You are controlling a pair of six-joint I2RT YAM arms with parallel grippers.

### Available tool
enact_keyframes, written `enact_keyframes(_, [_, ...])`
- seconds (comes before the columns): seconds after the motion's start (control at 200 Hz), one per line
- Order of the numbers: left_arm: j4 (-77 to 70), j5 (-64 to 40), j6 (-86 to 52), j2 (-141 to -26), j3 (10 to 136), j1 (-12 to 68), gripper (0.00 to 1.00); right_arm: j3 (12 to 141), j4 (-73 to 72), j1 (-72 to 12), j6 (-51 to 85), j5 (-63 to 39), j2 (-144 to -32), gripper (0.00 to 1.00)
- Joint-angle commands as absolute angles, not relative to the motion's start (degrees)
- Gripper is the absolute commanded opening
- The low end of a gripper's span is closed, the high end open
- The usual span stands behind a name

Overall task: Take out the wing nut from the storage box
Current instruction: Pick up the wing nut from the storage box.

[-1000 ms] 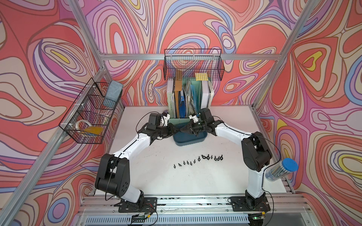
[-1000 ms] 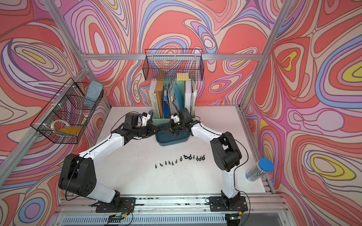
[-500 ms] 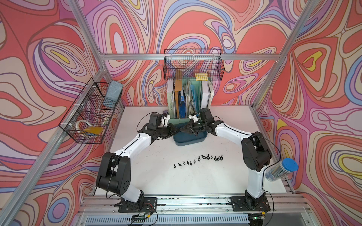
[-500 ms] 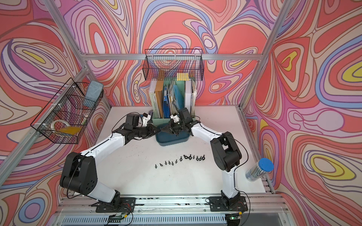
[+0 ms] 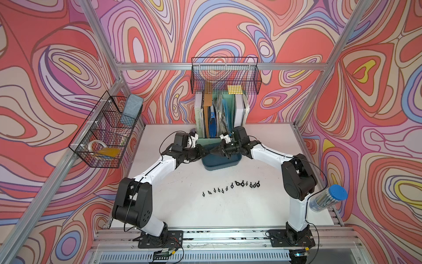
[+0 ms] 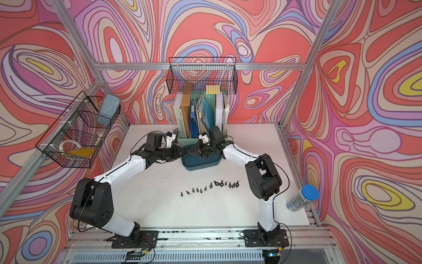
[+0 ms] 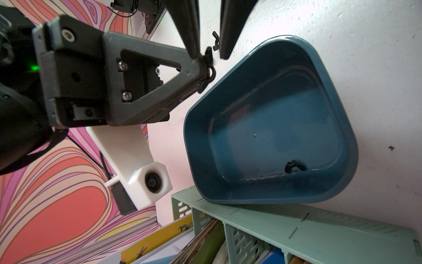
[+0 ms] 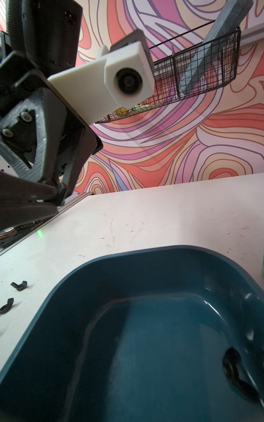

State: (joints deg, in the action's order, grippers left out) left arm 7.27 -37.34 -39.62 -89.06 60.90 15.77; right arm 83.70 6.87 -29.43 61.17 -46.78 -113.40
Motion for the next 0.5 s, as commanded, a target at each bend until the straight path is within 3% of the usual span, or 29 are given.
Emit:
enact_keyframes(0.0, [5.91, -37.89, -39.07, -89.38, 62.15, 15.96, 0.24, 83.14, 6.81, -29.66, 61.00, -47.72, -115.36, 0.00])
enact_keyframes(0.496, [5.93, -38.49, -39.04, -90.87, 62.09, 16.00, 0.21, 83.94, 6.50, -29.90, 61.08, -48.24, -115.57, 0.00])
